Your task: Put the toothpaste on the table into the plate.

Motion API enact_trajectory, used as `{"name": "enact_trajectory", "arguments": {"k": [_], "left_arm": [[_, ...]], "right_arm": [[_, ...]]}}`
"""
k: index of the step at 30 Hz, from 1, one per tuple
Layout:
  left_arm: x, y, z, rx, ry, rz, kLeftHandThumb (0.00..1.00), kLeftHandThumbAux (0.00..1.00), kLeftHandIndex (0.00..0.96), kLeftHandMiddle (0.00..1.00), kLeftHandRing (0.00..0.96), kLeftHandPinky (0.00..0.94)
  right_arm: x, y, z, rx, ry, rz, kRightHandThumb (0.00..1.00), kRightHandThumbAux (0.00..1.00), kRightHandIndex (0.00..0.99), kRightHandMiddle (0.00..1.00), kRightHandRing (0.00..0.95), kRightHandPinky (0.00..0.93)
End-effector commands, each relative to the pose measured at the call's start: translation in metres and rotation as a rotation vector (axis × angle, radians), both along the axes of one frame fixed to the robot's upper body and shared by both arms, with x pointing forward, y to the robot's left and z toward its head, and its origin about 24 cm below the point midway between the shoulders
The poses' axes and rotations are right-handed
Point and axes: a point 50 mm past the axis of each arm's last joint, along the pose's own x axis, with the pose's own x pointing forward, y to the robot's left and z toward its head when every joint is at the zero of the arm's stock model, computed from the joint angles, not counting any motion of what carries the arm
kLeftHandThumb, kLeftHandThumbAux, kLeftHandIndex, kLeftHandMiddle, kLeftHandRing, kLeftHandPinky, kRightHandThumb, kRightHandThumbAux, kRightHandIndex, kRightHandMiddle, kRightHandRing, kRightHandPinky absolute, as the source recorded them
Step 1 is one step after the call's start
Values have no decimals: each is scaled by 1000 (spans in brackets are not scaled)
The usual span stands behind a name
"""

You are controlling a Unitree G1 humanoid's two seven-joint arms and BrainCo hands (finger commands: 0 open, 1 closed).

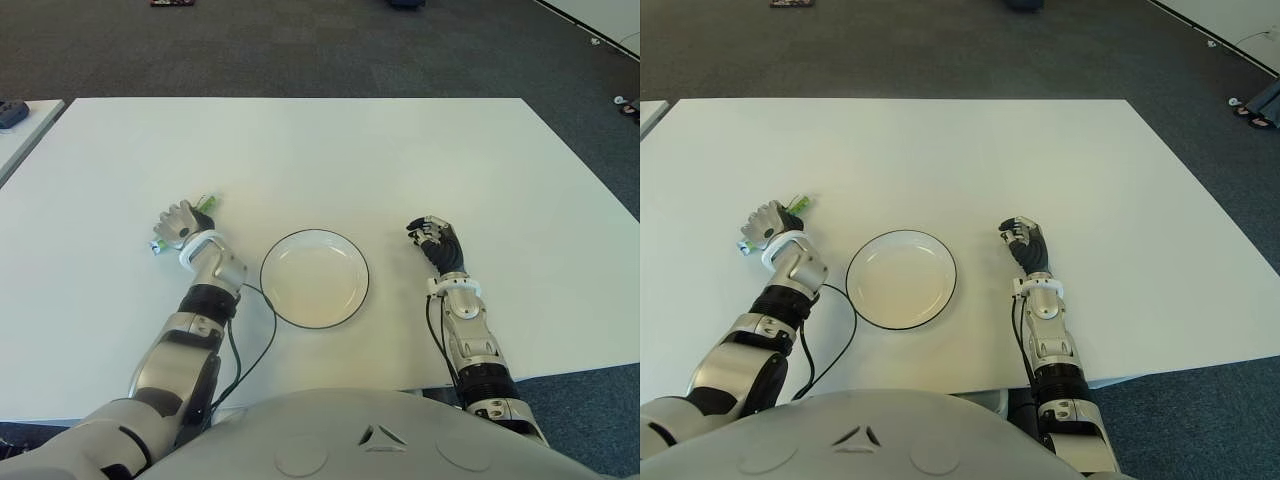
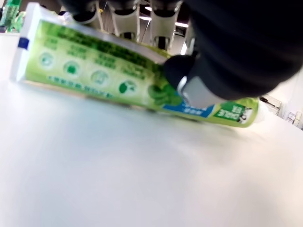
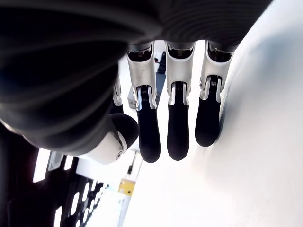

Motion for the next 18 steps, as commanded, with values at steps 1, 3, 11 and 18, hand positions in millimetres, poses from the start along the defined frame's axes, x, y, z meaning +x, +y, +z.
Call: {"name": "enact_trajectory", "arguments": {"k": [1, 3, 11, 18], "left_arm": [[-22, -4, -25, -102, 72, 1, 705, 713, 433, 325, 307, 469], [-22, -4, -24, -97, 52, -26, 705, 715, 433, 391, 365, 535], [-21, -2, -20, -94, -22, -102, 704, 716, 436, 648, 657, 714], [-17, -2, -11, -102, -102, -153, 703, 716, 438, 746, 747, 783]], "right_arm": [[-1, -1, -2, 13, 3, -4, 713, 733, 420, 453, 440, 444], [-1, -1, -2, 17, 1, -5, 713, 733, 420, 452, 440, 446], [-1, 0, -3, 22, 2, -12, 714, 733, 420, 450, 436, 440], [0, 0, -3, 17, 6, -16, 714, 733, 420, 451, 434, 432]]}}
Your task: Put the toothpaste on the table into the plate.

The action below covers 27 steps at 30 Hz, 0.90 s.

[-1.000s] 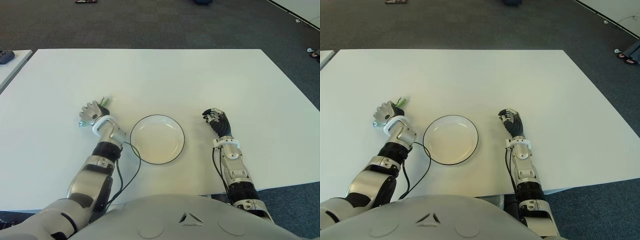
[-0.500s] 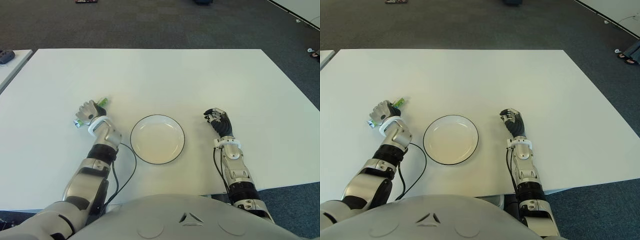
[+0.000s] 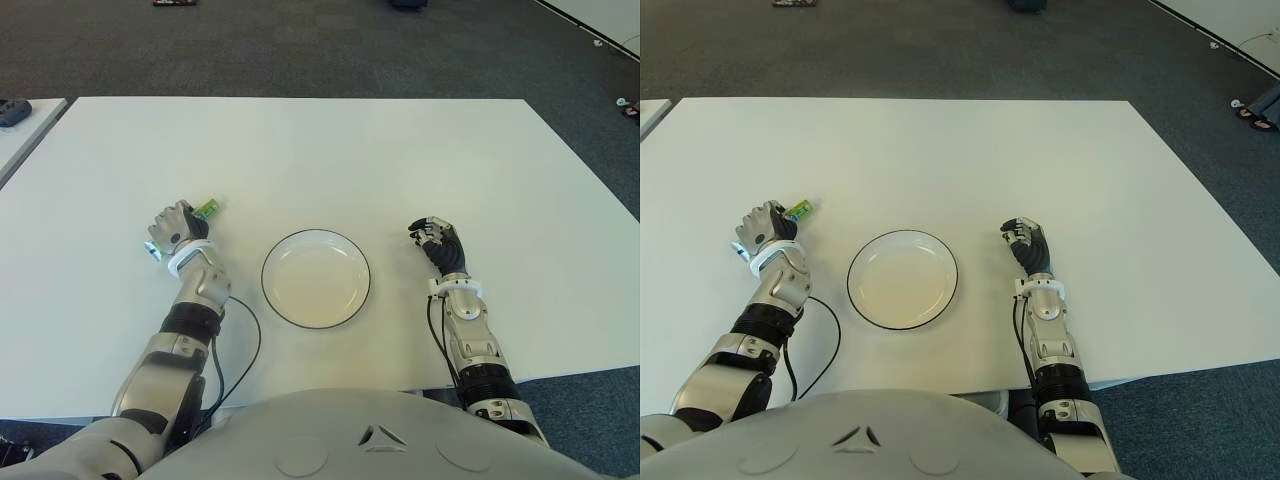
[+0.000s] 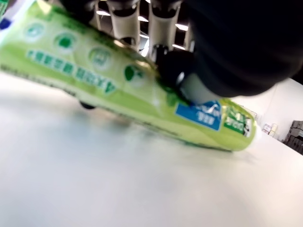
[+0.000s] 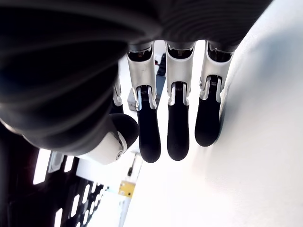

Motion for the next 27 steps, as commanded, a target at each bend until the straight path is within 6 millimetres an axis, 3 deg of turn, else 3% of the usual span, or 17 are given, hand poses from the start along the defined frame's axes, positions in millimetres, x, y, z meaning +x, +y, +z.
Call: {"name": "enact_trajectory", "arguments": {"k": [1, 5, 27], "left_arm": [[-10, -8, -11, -77, 26, -35, 703, 716, 438, 757, 755, 786], [-8, -9, -3, -66, -35, -74, 703, 717, 438, 780, 771, 783], [-10, -49, 88, -23, -420, -400, 706, 716, 437, 786, 769, 739]], "right_arm": [[0, 2, -2, 6, 9, -6, 714, 733, 420, 452, 434, 433], [1, 2, -3, 1, 12, -8, 714, 732, 420, 454, 436, 435], [2, 6, -4, 12, 13, -7, 712, 732, 420, 451, 440, 446]]}}
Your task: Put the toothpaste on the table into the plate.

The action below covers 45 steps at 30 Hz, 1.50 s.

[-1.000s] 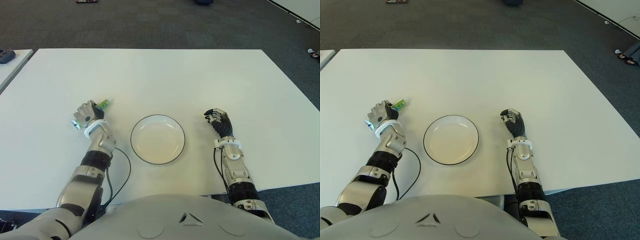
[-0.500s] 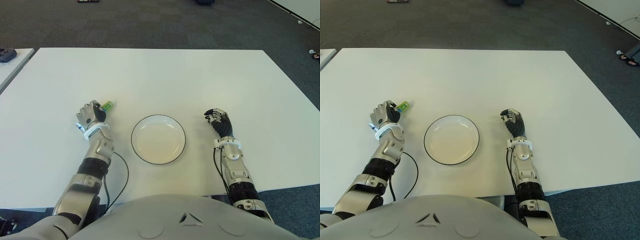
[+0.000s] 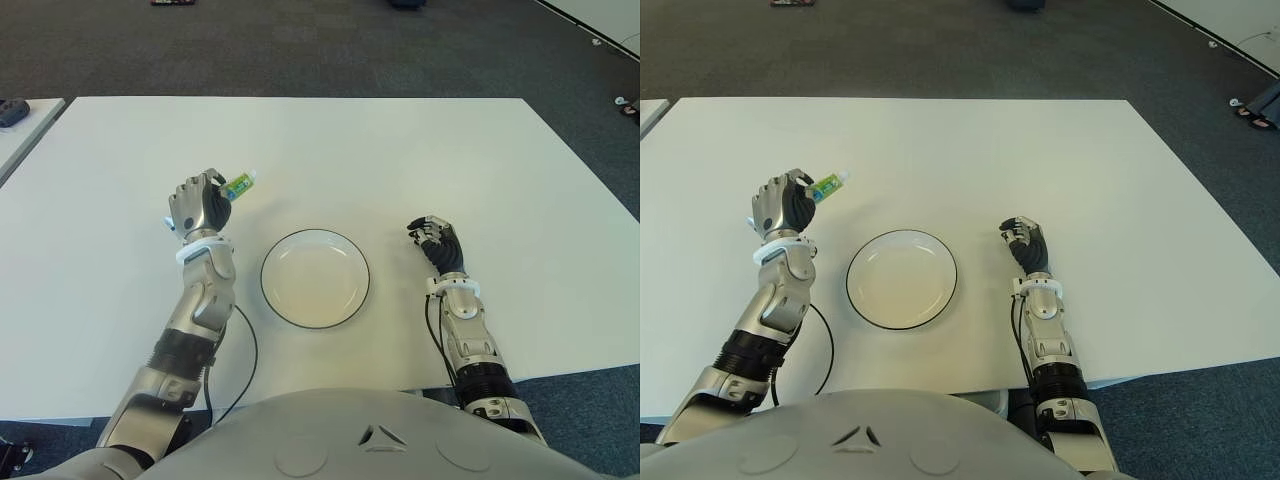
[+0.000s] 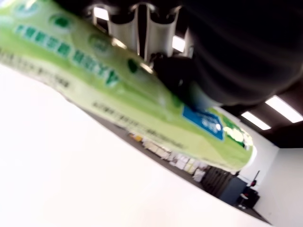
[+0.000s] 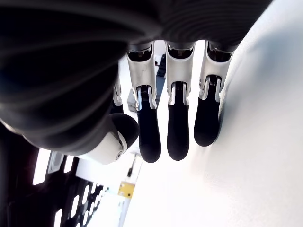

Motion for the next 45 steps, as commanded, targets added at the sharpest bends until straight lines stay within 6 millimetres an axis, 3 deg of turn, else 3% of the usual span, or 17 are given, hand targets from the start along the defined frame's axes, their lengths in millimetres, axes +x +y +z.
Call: {"name": "enact_trajectory", "arguments": {"k": [1, 14, 26, 34, 45], "left_arm": [[-5, -13, 16, 13, -57, -106, 706, 716, 437, 786, 768, 739], [-6, -29, 40, 12, -217, -404, 710, 714, 440, 792, 767, 754], [-8, -40, 52, 9, -264, -549, 711, 713, 440, 811, 793, 778], [-19, -58, 59, 34, -231, -748, 712, 712, 440, 819, 797, 780], [-22, -67, 55, 9, -101, -1052, 715, 710, 440, 813, 800, 774]], "right_arm": [[1, 3, -3, 13, 17, -1, 712, 732, 420, 451, 441, 446], [3, 7, -4, 10, 24, -5, 714, 732, 420, 450, 432, 429], [2, 8, -4, 18, 20, -8, 714, 732, 420, 451, 431, 426], [3, 8, -4, 19, 20, -5, 714, 733, 420, 450, 430, 424], [3, 8, -4, 17, 16, -7, 714, 733, 420, 450, 432, 432]]}}
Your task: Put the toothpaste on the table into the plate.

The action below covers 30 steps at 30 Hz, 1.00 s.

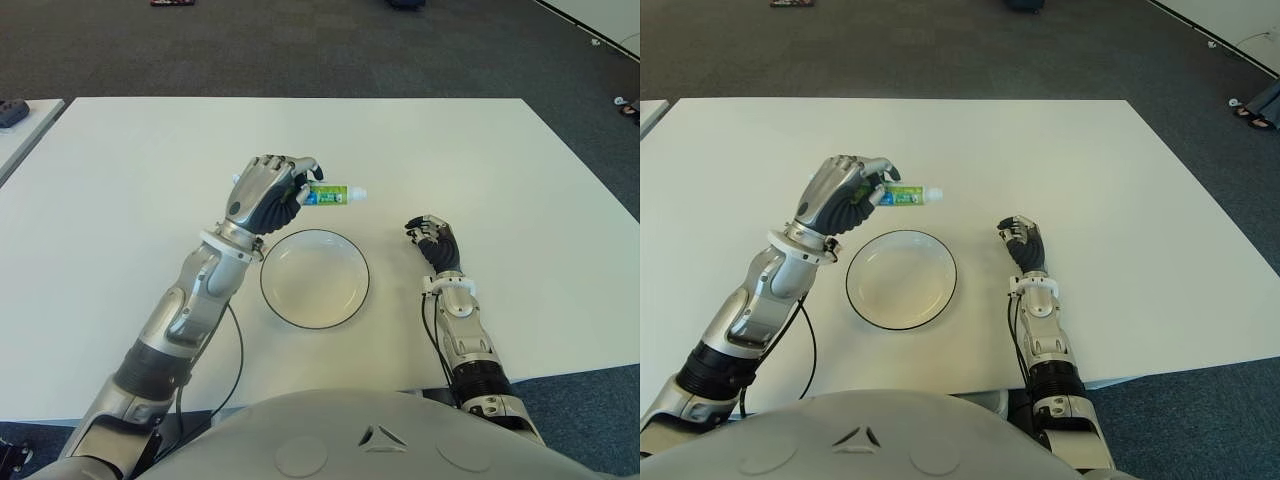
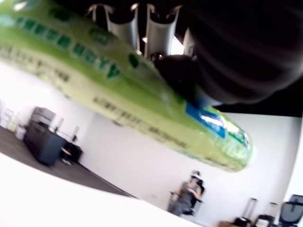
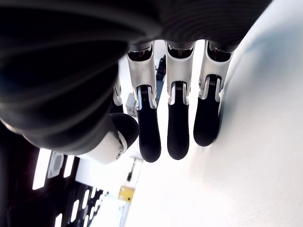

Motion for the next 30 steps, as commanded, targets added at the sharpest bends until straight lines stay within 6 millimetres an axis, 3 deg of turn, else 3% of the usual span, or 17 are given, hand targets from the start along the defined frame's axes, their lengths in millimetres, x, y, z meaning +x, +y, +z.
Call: {"name": "enact_trajectory", "arguments": {"k": [1, 13, 18, 30], "left_arm": [[2, -2, -5, 51, 69, -105, 716, 710, 440, 812, 800, 773], [8, -16, -50, 292, 200, -219, 719, 708, 440, 814, 798, 791], [4, -19, -79, 359, 273, -244, 718, 709, 440, 816, 800, 793], [3, -19, -108, 433, 378, -281, 713, 713, 437, 793, 791, 773]], "right_arm": [[0, 3, -3, 10, 11, 1, 714, 733, 420, 450, 432, 432], [-1, 3, -1, 14, 3, 3, 715, 732, 421, 449, 430, 427], [-2, 2, -1, 20, 5, 2, 714, 732, 420, 446, 429, 426], [-3, 0, -1, 1, 9, -1, 712, 733, 419, 451, 436, 431]]}}
